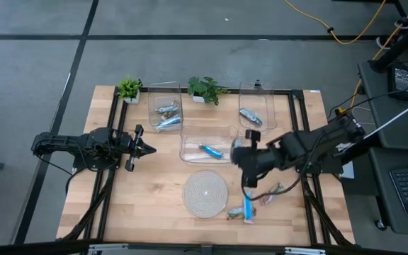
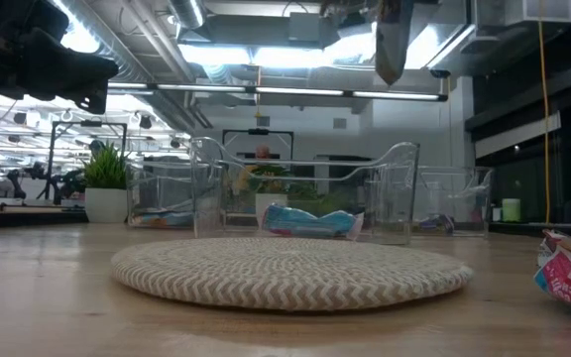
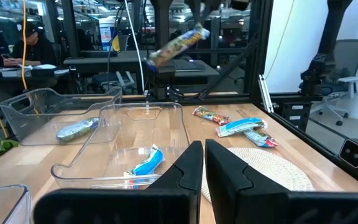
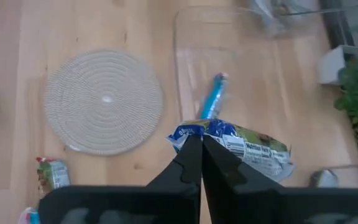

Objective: Pick and place Granola Bars by type
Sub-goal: Put the blue granola bar into the top right transparent bin

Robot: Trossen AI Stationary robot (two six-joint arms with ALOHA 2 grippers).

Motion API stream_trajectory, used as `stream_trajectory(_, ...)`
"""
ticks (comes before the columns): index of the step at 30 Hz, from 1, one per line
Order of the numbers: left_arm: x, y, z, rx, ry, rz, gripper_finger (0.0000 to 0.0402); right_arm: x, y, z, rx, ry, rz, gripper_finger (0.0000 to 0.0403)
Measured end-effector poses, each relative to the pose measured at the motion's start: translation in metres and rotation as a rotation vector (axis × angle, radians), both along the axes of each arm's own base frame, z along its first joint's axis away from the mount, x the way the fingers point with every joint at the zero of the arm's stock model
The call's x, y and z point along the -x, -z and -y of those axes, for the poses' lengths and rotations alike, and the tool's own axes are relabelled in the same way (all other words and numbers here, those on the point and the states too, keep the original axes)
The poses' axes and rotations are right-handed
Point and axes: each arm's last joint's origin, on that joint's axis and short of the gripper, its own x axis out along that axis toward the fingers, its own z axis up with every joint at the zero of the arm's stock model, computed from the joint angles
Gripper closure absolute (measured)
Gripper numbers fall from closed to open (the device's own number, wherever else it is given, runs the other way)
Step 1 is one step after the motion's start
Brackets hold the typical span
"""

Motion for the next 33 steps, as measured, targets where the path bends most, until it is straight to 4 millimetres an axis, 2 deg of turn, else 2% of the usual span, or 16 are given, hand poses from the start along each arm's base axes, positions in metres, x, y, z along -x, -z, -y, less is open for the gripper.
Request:
stream_trajectory(9, 0.000, 0.000, 0.000, 0.000, 0.000, 0.000, 0.0388, 0.020, -0.023, 0.060, 0.027, 0.137, -0.006, 0.0393)
stream_trajectory(14, 0.000, 0.000, 0.000, 0.000, 0.000, 0.000, 0.0391, 0.027, -0.031, 0.086, 0.058, 0.157, -0.006, 0.0393)
stream_trajectory(21, 0.000, 0.000, 0.000, 0.000, 0.000, 0.000, 0.0386, 0.027, -0.029, 0.121, 0.081, 0.162, -0.069, 0.0393)
stream_trajectory(33, 0.000, 0.000, 0.000, 0.000, 0.000, 0.000, 0.0388, 0.037, -0.028, 0.178, 0.058, 0.331, -0.103, 0.0393)
